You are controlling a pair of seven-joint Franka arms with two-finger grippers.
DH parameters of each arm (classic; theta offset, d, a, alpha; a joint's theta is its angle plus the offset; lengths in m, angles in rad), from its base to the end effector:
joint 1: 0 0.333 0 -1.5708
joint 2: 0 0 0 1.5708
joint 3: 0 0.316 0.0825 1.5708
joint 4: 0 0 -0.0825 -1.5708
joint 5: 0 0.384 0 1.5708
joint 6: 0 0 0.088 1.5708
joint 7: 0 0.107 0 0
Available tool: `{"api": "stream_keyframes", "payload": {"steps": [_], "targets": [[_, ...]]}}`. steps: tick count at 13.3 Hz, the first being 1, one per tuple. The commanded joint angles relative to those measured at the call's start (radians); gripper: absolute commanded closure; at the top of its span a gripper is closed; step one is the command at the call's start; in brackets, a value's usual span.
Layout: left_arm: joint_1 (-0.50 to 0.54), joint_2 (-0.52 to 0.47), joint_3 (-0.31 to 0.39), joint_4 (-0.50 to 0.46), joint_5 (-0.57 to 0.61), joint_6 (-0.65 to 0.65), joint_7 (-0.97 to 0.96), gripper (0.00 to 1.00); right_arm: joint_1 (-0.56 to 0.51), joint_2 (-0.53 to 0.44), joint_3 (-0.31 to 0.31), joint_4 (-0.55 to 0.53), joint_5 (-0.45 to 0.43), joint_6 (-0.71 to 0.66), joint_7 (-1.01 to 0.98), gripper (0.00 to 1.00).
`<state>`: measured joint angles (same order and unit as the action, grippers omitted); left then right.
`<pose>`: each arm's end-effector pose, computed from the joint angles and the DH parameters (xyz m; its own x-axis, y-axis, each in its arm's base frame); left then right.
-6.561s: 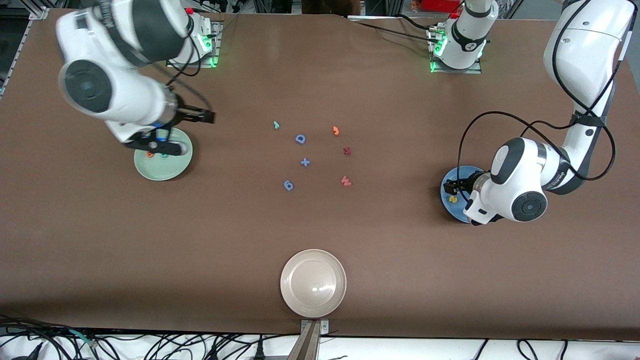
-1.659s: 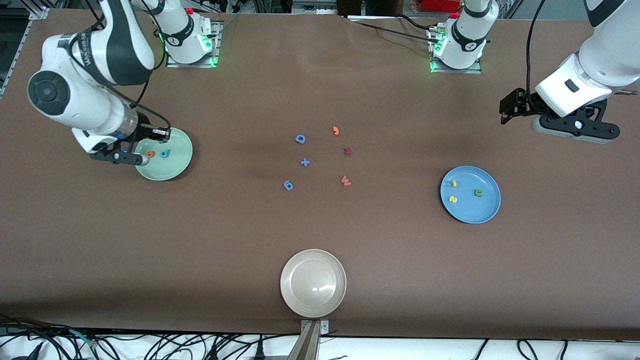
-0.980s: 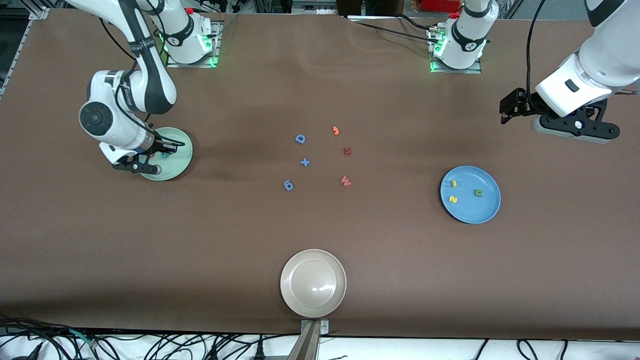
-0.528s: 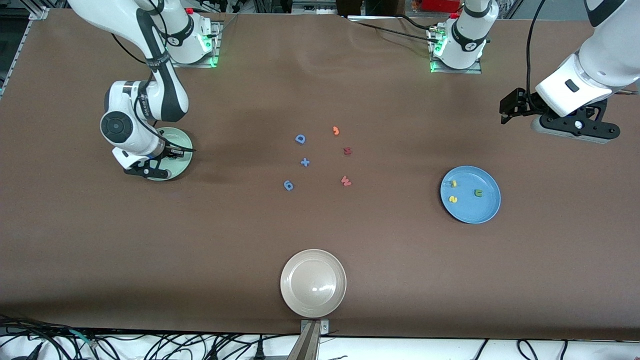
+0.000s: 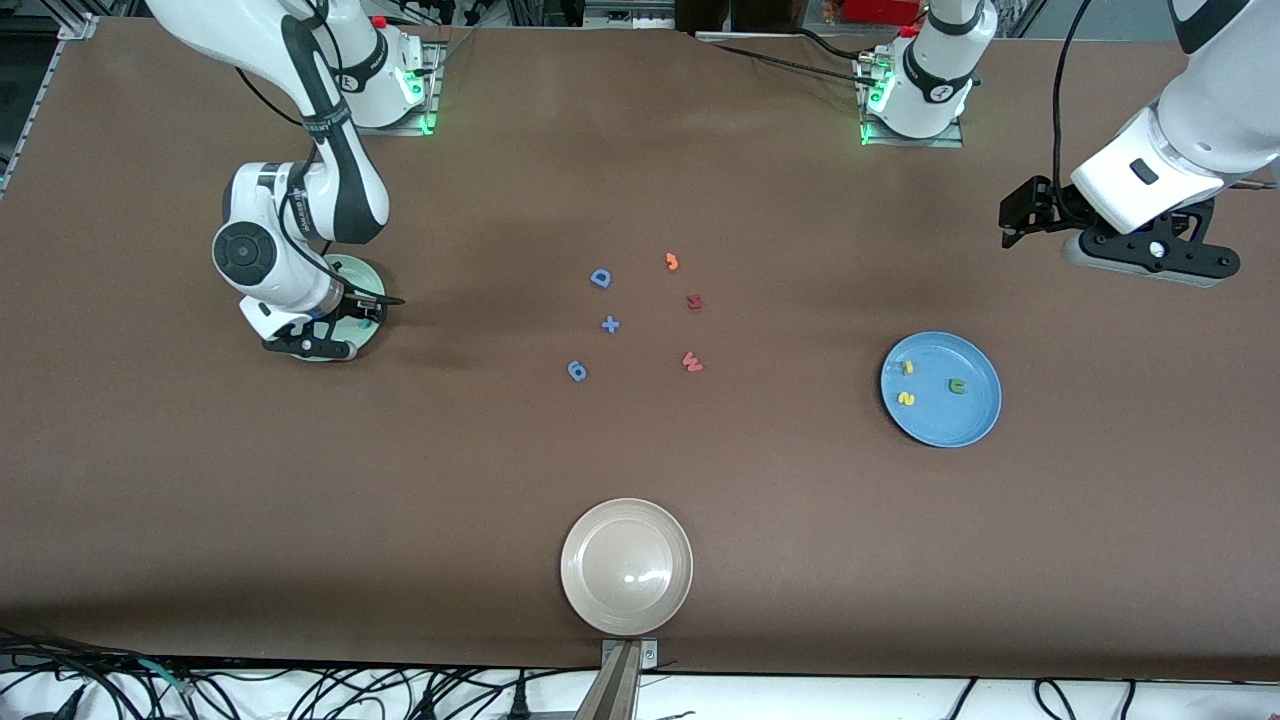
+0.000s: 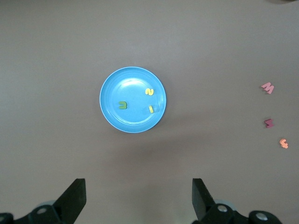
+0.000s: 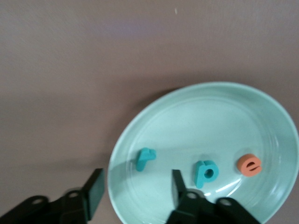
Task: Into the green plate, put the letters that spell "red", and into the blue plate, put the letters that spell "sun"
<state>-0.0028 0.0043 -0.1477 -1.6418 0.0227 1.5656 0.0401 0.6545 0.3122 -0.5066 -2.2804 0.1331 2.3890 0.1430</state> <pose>0.5462 -0.0802 0.5883 0.9786 -0.1889 -0.0812 -0.1910 -0.9814 -0.0188 0.5108 0.0711 0.2215 0.9853 -0.0970 -0.1407 -0.0839 -0.9918 0.0962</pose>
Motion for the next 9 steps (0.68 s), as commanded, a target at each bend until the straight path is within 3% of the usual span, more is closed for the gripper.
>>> {"api": "stream_keyframes", "payload": {"steps": [1, 3, 6, 9], "targets": [[-0.002, -0.004, 0.0, 0.017, -0.012, -0.021, -0.005, 0.0, 0.001, -0.112, -0.007, 0.022, 0.017, -0.075, -0.007, 0.01], [-0.002, -0.004, 0.0, 0.016, -0.012, -0.021, -0.005, 0.0, 0.001, -0.163, -0.019, 0.111, 0.014, -0.224, -0.007, 0.01], [-0.003, -0.004, -0.001, 0.016, -0.012, -0.021, -0.005, 0.0, -0.012, -0.159, -0.043, 0.38, 0.005, -0.579, -0.008, 0.01], [-0.006, -0.004, -0.001, 0.017, -0.012, -0.021, -0.005, 0.0, -0.108, -0.157, 0.011, 0.559, 0.0, -0.743, -0.016, 0.01]]}}
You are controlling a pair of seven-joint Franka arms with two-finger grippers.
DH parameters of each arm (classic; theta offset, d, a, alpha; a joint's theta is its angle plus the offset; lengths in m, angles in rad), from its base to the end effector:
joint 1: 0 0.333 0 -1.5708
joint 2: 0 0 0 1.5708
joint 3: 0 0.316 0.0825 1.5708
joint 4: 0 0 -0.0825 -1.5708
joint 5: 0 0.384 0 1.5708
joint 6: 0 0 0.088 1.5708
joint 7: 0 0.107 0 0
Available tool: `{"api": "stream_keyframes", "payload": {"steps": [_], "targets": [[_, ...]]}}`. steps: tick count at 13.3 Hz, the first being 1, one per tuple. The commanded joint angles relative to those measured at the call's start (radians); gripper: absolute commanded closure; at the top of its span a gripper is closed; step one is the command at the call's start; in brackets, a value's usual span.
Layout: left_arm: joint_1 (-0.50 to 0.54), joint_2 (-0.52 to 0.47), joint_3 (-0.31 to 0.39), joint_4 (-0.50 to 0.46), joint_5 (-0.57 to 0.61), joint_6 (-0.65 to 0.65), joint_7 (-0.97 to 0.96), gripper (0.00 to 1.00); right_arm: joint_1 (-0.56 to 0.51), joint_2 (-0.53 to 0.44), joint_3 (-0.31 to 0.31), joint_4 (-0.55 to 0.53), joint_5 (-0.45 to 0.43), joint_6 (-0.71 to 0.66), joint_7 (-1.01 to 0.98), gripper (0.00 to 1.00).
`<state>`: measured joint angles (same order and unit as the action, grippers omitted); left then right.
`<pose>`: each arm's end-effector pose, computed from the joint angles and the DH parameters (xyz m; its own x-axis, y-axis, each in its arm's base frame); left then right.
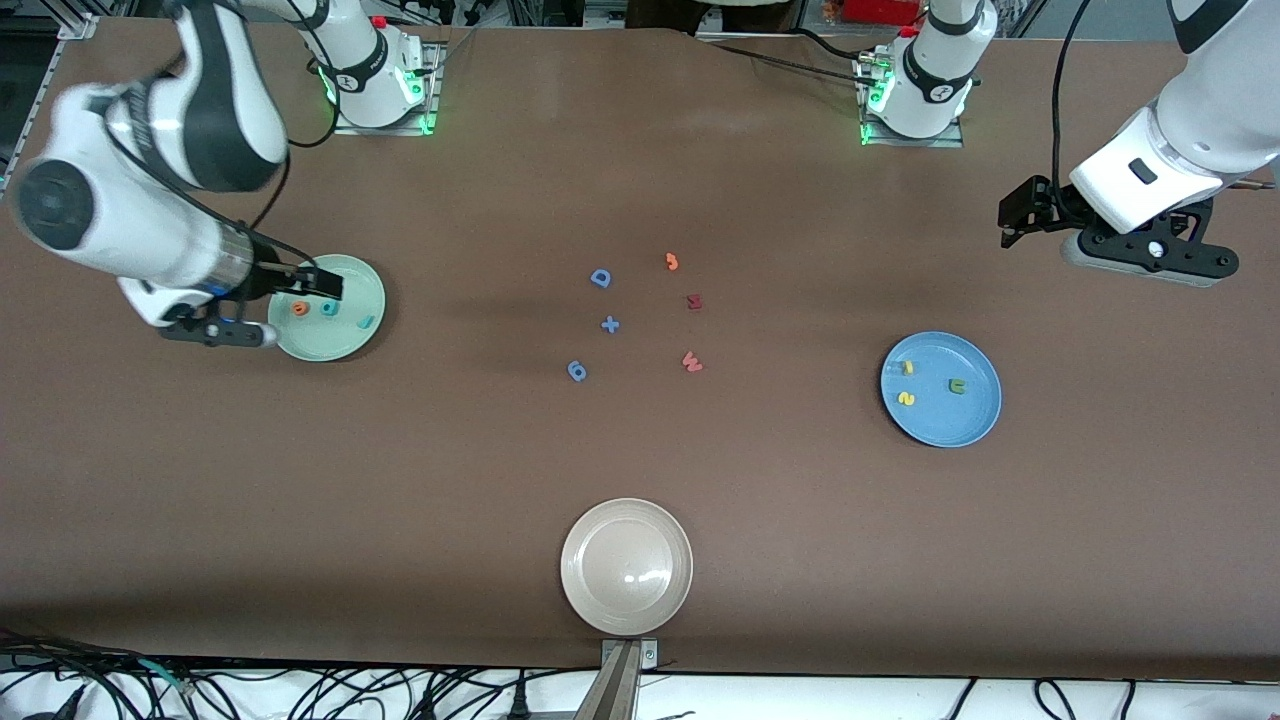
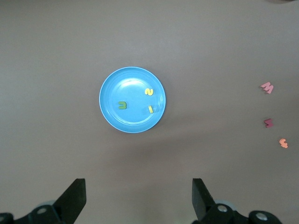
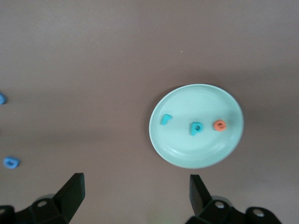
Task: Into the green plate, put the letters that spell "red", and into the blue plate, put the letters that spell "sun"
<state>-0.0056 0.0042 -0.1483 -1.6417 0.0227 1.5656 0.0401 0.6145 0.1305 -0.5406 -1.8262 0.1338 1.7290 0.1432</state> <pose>0.5459 -0.0821 0.5884 0.9780 -0.1922 -0.0810 -0.1943 -0.9808 -0.0188 0.5662 0.0645 0.4536 0.9717 -0.1018 -0.2133 -0.1102 -0.9935 -0.0277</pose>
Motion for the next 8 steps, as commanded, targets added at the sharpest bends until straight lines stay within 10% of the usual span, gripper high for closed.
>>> {"api": "stream_keyframes", "payload": {"steps": [1, 8], "targets": [[-0.004, -0.004, 0.0, 0.017, -0.012, -0.021, -0.005, 0.0, -0.129, 0.009, 0.103, 0.134, -0.002, -0.094, -0.02, 0.01], [-0.004, -0.004, 0.0, 0.017, -0.012, -0.021, -0.005, 0.0, -0.545, -0.12, 0.503, 0.179, -0.13, -0.141, -0.043, 0.01]]}}
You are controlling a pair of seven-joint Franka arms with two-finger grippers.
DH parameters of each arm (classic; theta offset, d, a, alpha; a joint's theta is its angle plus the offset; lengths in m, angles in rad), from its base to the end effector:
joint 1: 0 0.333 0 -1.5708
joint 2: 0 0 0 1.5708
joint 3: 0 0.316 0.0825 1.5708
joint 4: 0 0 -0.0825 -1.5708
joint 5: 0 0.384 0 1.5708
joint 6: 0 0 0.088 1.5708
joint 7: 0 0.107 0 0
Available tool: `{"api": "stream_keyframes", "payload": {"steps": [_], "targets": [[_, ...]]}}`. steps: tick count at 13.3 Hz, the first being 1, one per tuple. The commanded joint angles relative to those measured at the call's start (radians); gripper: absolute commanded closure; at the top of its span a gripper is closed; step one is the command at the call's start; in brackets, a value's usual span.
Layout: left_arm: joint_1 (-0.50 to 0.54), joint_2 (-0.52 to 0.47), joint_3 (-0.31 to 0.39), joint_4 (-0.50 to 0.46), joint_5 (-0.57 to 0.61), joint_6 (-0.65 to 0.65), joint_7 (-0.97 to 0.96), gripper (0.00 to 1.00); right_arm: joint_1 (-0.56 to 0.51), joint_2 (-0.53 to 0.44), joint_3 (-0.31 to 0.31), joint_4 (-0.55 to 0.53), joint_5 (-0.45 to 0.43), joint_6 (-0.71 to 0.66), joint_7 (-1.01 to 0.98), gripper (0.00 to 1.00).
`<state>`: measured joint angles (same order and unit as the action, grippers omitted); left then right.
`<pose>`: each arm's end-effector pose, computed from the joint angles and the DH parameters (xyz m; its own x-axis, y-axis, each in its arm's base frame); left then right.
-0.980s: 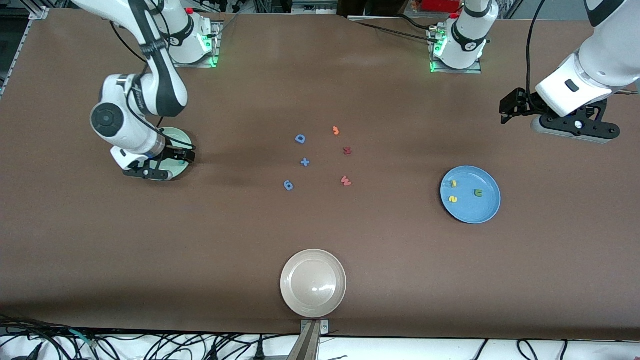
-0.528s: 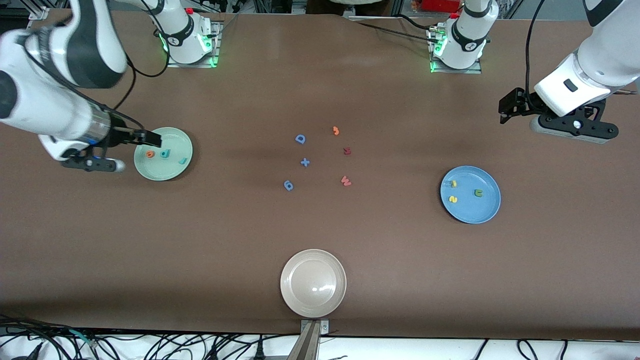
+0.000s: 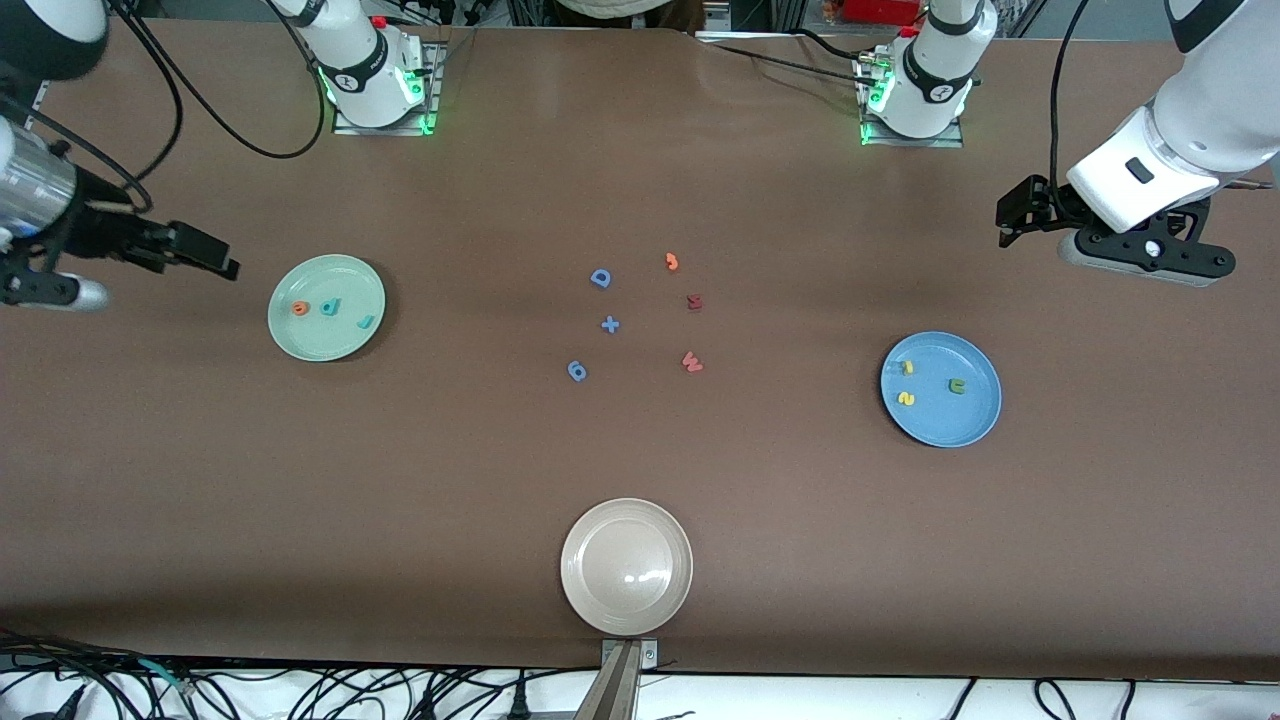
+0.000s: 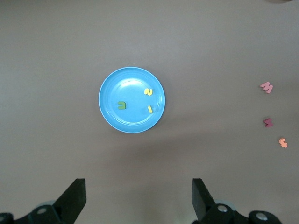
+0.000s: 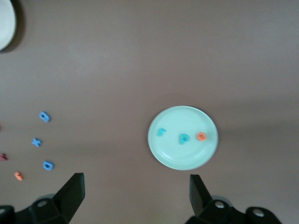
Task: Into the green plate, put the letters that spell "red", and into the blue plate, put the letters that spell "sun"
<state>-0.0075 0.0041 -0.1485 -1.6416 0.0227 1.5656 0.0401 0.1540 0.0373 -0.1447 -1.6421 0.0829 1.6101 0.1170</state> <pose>0.5457 -0.0832 0.5885 0.9776 -0.1943 -0.0808 -0.1964 -0.9804 -0.0188 0.5651 0.0152 0.5738 0.9908 -0.1107 -0.0775 -0.1160 -0.9909 -0.0684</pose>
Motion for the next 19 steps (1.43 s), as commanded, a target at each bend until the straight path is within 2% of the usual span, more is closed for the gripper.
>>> {"api": "stream_keyframes", "payload": {"steps": [1, 3, 4, 7, 12, 16, 19], "targets": [[-0.002, -0.004, 0.0, 0.017, -0.012, -0.021, -0.005, 0.0, -0.123, -0.031, 0.144, -0.005, -0.11, -0.022, -0.019, 0.01], [-0.002, -0.004, 0.0, 0.017, -0.012, -0.021, -0.005, 0.0, -0.2, -0.033, 0.201, -0.005, -0.112, -0.01, -0.051, 0.01], [-0.002, -0.004, 0.0, 0.017, -0.012, -0.021, -0.005, 0.0, -0.22, -0.031, 0.205, -0.002, -0.107, 0.008, -0.097, 0.01], [-0.002, -0.004, 0.001, 0.017, -0.012, -0.021, -0.005, 0.0, -0.232, -0.025, 0.203, 0.067, -0.092, 0.007, -0.142, 0.01], [-0.002, -0.004, 0.0, 0.017, -0.012, -0.021, -0.005, 0.0, -0.234, -0.049, 0.198, 0.088, -0.083, -0.068, -0.134, 0.01], [-0.003, -0.004, 0.0, 0.017, -0.012, -0.021, -0.005, 0.0, -0.247, -0.016, 0.189, 0.099, 0.046, 0.022, -0.114, 0.0], [-0.003, -0.004, 0.0, 0.017, -0.012, -0.021, -0.005, 0.0, -0.252, 0.007, 0.188, 0.1, 0.035, 0.021, -0.12, 0.0]]}}
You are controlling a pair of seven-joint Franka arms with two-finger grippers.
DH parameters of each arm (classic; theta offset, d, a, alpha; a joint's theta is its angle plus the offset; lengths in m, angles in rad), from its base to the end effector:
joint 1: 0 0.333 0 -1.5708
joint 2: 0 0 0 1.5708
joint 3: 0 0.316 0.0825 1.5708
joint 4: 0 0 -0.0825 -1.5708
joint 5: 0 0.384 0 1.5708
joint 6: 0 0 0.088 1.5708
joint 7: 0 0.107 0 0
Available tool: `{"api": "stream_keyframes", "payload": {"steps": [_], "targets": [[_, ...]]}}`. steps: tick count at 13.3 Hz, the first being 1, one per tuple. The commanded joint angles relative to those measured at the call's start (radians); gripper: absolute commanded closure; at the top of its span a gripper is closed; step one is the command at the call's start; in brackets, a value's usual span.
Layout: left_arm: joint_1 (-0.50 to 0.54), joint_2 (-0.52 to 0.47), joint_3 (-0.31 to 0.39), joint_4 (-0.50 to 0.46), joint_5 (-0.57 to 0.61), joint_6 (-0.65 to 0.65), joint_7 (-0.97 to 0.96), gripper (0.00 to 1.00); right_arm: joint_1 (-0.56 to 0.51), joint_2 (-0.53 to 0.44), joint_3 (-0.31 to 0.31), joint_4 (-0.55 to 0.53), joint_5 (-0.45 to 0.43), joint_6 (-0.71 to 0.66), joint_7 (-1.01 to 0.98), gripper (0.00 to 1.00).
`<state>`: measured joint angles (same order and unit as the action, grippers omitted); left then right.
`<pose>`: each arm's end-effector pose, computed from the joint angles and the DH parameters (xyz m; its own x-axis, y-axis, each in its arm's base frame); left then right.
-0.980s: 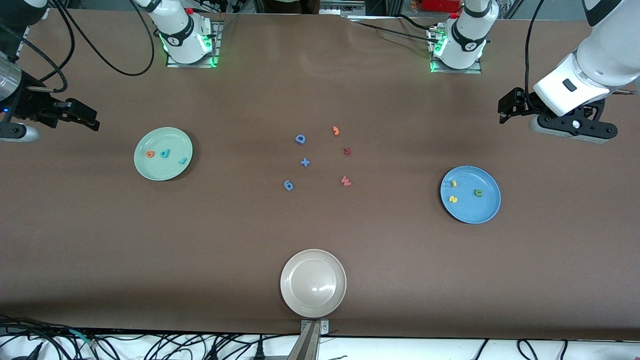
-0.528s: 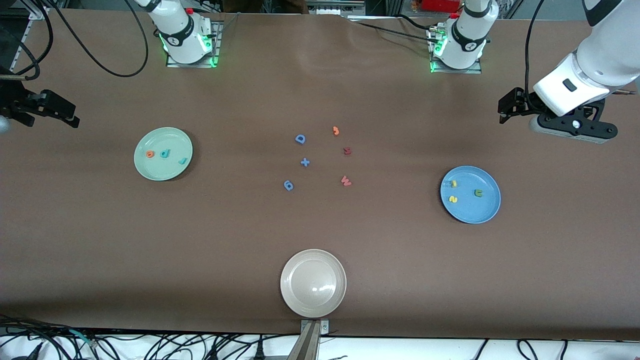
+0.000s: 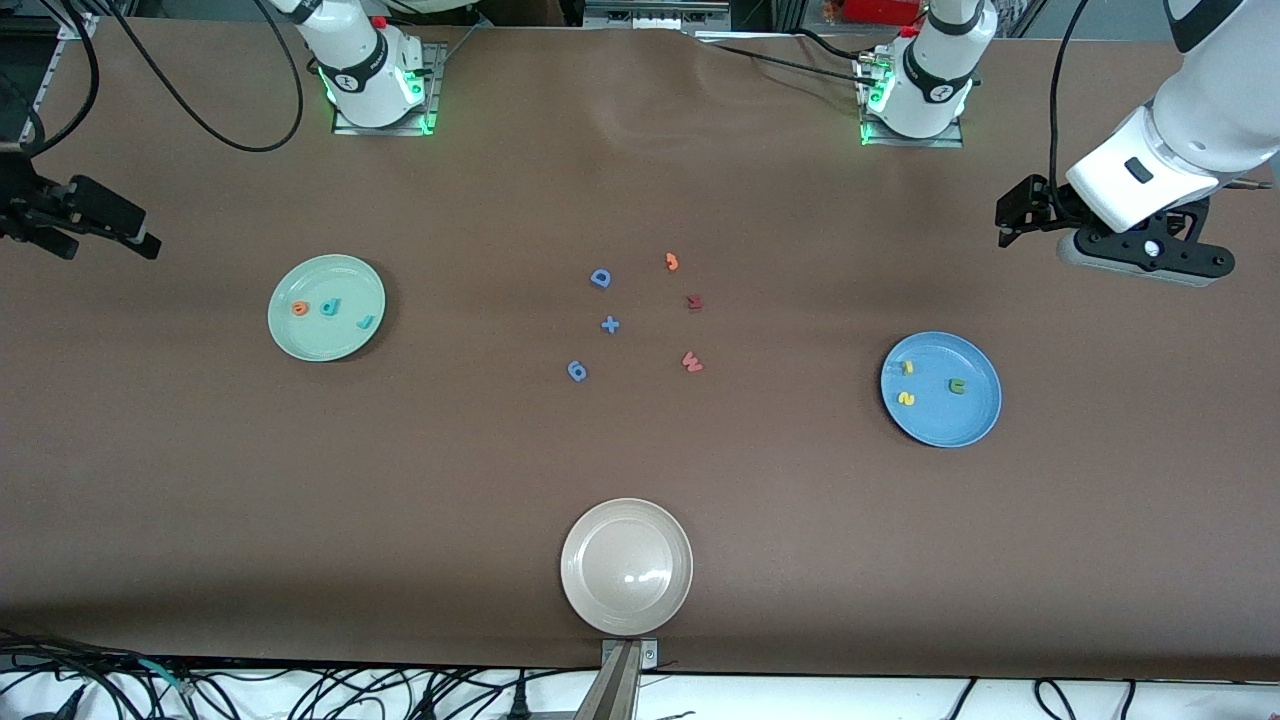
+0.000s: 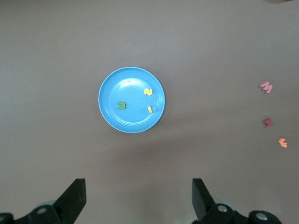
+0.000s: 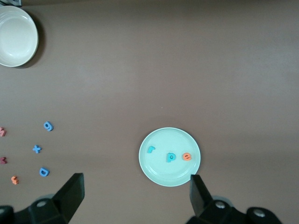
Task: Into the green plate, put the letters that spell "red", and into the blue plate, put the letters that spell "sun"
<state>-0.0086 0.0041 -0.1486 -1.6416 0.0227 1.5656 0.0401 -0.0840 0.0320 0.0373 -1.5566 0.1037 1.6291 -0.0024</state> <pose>0.5456 -0.0839 0.5885 0.9774 -0.1954 -0.0808 -0.1975 -0.9801 -0.0188 0.5701 -0.0165 0.6191 0.9979 -0.0504 0.0404 -0.0459 -0.9935 -0.1046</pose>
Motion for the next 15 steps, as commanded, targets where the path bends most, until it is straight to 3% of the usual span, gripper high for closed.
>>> {"api": "stream_keyframes", "payload": {"steps": [1, 4, 15], "targets": [[-0.002, -0.004, 0.0, 0.017, -0.012, -0.021, -0.005, 0.0, -0.013, 0.016, 0.009, 0.015, 0.013, 0.002, 0.004, 0.0], [-0.002, -0.004, 0.0, 0.017, -0.012, -0.021, -0.005, 0.0, -0.007, 0.02, 0.039, 0.012, -0.065, -0.006, 0.007, 0.0], [-0.002, -0.004, 0.0, 0.017, -0.012, -0.021, -0.005, 0.0, 0.004, 0.028, 0.046, 0.015, -0.065, 0.02, 0.058, 0.0]]}}
